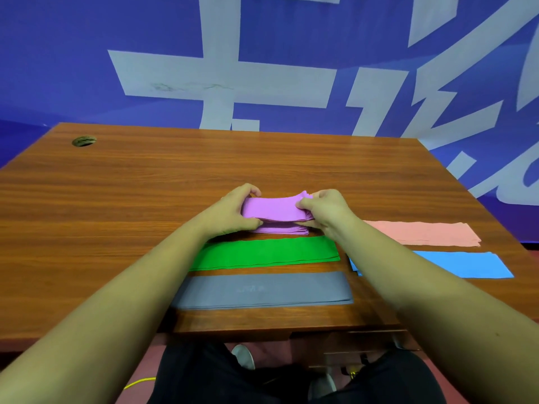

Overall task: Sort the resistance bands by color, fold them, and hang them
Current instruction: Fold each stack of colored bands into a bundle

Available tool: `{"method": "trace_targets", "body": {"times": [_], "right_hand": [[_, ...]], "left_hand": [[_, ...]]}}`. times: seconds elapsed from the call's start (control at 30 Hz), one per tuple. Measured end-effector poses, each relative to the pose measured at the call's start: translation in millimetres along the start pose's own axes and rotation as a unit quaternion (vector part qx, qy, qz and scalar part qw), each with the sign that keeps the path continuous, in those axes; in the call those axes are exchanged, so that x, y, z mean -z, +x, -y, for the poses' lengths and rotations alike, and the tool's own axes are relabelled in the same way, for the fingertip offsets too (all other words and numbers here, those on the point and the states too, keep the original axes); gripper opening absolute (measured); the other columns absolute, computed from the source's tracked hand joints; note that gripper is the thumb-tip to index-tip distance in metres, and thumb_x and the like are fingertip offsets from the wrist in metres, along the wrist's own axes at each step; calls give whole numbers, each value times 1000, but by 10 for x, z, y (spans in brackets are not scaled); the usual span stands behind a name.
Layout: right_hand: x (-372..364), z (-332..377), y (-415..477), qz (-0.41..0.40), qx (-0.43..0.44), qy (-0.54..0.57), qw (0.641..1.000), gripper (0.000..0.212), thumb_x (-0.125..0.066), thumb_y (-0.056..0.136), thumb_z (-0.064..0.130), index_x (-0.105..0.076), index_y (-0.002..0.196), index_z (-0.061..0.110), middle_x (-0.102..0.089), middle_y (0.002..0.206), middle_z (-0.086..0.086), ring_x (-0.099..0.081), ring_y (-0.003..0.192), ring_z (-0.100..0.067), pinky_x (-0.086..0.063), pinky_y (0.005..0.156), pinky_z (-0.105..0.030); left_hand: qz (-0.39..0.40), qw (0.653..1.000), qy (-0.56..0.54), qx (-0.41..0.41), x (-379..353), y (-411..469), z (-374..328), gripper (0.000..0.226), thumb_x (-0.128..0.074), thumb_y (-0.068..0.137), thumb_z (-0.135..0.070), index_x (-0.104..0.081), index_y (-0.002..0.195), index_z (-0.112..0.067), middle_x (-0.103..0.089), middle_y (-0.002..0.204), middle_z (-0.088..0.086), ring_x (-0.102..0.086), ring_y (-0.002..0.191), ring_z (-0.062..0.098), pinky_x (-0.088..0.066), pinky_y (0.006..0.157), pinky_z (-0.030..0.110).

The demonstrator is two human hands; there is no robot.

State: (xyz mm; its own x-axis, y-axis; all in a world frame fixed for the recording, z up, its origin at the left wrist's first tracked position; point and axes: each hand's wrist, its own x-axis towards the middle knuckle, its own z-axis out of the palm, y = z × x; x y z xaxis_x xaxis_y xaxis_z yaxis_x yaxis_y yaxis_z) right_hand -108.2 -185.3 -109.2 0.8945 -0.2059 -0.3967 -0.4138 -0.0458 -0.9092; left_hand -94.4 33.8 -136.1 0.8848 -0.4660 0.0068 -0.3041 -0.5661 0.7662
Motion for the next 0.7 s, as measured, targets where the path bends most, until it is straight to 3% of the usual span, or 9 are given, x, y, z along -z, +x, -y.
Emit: {"method": "trace_targets", "body": {"times": [0.13,0.27,0.33,0.43,0.5,0.6,0.7], "right_hand": [[-78,-74,38,-86,24,-94,992,5,-67,79,2,-63,82,4,-66,85,-17,-69,63,-29,-61,61,-46],[-150,-88,24,-108,58,-168,978,6,-70,74,10,-69,77,5,-71,69,-15,-66,53,-25,-61,68,-48],[-182,-102,-7,-109,75,-204,970,12,-72,75,13,-65,82,7,-71,77,-12,-68,65,-27,-60,69,-42],[-187,-152,-38,-117,118,-293,942,19,-71,80,17,-66,86,0,-69,88,-14,-64,84,-32,-45,64,-31],[-192,-205,-41,-115,149,-324,927,16,-68,82,17,-66,86,1,-69,89,-14,-63,87,-34,-44,65,-32],[-208,-258,-18,-115,190,-350,910,10,-65,83,15,-60,90,11,-65,94,-11,-60,89,-32,-45,69,-33],[-209,-293,-6,-107,255,-365,889,21,-64,82,11,-57,102,14,-64,99,-9,-59,92,-29,-48,77,-38]], "left_hand": [[11,998,62,-17,27,-10,115,61,-75,78,-24,-43,130,-27,-48,123,-6,-45,112,10,-39,96,27],[10,998,51,-20,103,-42,216,57,-74,77,-23,-43,123,-38,-50,102,-17,-46,93,2,-37,79,26],[12,998,53,-31,126,-53,264,50,-73,77,-21,-46,115,-39,-52,98,-12,-46,90,4,-36,76,27],[12,997,59,-37,126,-81,324,40,-74,78,-23,-50,106,-39,-55,101,-11,-47,95,11,-40,83,34],[6,996,81,-31,117,-103,331,36,-77,78,-33,-51,104,-39,-52,104,-14,-46,103,13,-41,92,37],[-5,996,89,-24,101,-125,315,37,-77,77,-45,-53,105,-41,-47,102,-17,-45,103,13,-42,93,36],[-16,995,97,-31,64,-144,323,36,-75,79,-45,-56,109,-45,-46,104,-11,-43,101,12,-40,93,34]]}}
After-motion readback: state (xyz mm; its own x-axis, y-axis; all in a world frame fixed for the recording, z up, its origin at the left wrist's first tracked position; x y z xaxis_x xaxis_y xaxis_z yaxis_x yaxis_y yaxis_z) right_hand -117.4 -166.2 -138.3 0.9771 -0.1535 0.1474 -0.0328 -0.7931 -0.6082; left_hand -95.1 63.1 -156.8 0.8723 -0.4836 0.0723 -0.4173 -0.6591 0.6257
